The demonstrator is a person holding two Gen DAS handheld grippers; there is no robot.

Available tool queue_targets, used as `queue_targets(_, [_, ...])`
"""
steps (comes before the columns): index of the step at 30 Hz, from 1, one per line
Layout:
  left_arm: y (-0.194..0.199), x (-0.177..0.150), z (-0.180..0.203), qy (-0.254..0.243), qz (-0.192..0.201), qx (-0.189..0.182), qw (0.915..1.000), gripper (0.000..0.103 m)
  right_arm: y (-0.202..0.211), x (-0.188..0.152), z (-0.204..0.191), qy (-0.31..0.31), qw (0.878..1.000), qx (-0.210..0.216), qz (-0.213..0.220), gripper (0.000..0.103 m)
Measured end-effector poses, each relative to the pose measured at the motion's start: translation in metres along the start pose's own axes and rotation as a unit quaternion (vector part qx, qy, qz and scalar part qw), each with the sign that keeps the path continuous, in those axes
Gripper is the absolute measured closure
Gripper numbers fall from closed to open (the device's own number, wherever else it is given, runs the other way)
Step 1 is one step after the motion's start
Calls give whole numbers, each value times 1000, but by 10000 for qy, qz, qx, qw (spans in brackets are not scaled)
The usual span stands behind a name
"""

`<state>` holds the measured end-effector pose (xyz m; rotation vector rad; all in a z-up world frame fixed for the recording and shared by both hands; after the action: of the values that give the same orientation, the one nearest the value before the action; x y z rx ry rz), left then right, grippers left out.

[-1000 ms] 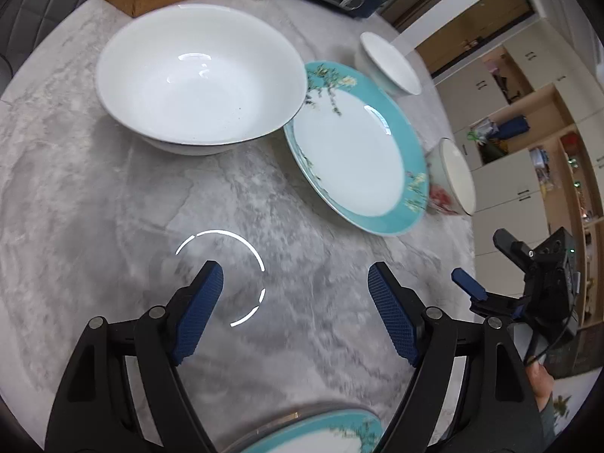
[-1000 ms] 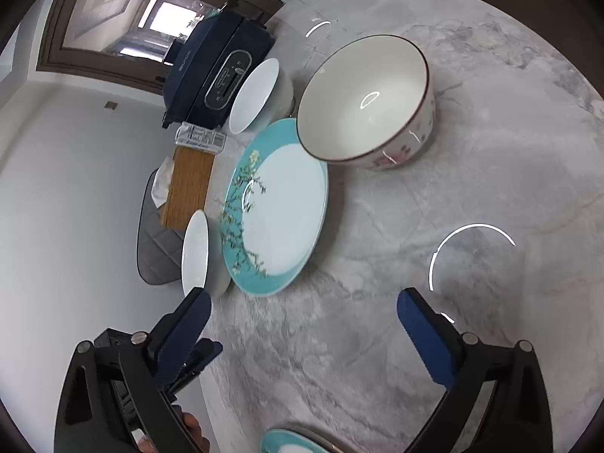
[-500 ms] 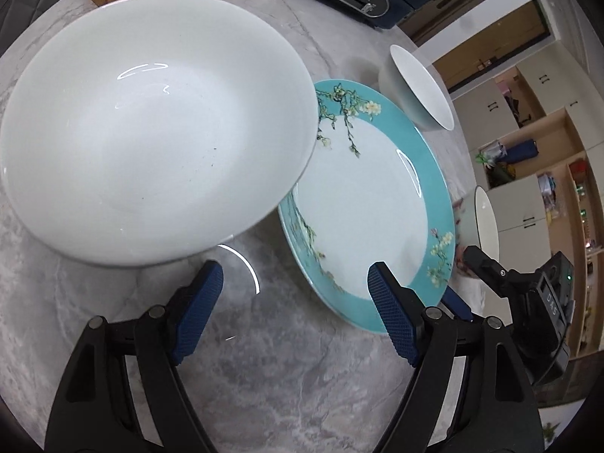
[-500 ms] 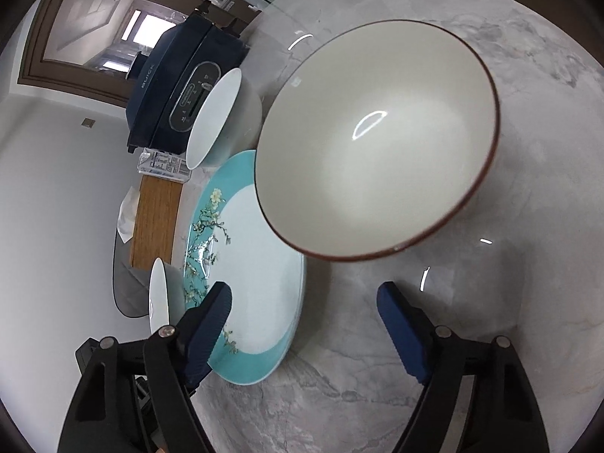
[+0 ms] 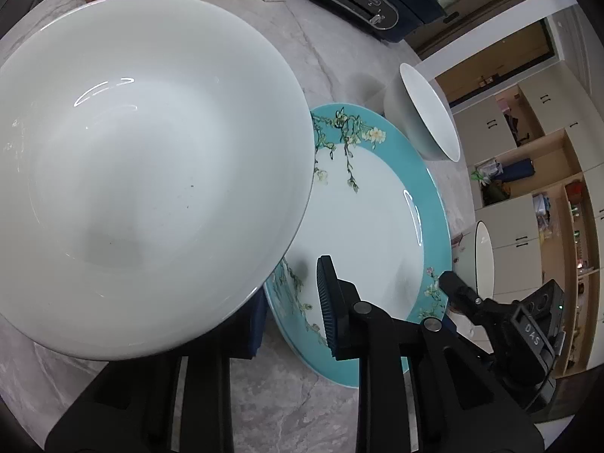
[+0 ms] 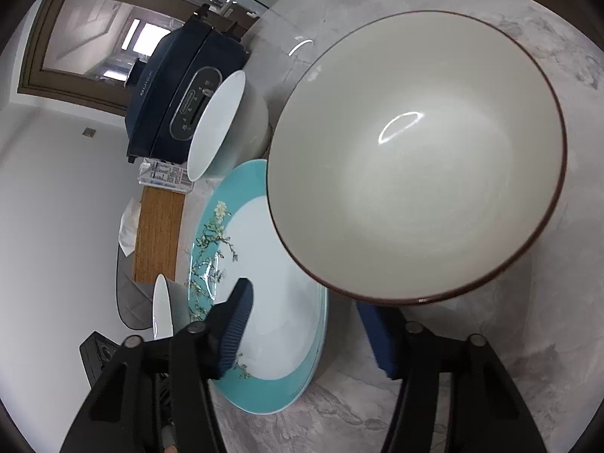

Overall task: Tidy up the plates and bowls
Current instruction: 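Close both grippers on the rim of the deep teal floral plate, then carry the deep teal plate with both grippers and lower it onto the stack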

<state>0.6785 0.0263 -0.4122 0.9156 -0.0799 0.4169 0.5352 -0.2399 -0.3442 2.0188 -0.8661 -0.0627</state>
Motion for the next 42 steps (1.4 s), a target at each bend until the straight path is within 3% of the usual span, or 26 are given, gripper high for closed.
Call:
queue_targets(5, [0,2,-2,26,-79,-54,10000,82,-7,-3,4,-37,9997,-95,-220,89])
queue_targets(10, [3,3,-5,-68,-186,85,9998,93,-7,-3,5,-6,9993,-273,-272,96])
queue_targets(16, [4,3,-7,-130,-281,87,9995,95,-5,-4,1,183,9978,-595,-227,95])
queue_targets(25, [11,1,-3,-324,-281,60,9991,95,3,-13,-1,547,9957,-735,-127,94])
queue_targets(42, [45,-32,9,-661,-156,6,9977,95,32,-39,1,882,9939,-650,-98,93])
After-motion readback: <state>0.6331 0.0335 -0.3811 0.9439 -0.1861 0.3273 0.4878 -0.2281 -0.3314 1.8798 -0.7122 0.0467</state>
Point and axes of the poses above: each gripper's, at about its wrist camera, not at the fingertips, and y roughly against the way its jaws point, z to its right, x to its top, the point moved 4 cm from there along -y, roughly the way its jaws point, and after that the axes turned 7 degrees about -x, right-handed, at the moved point
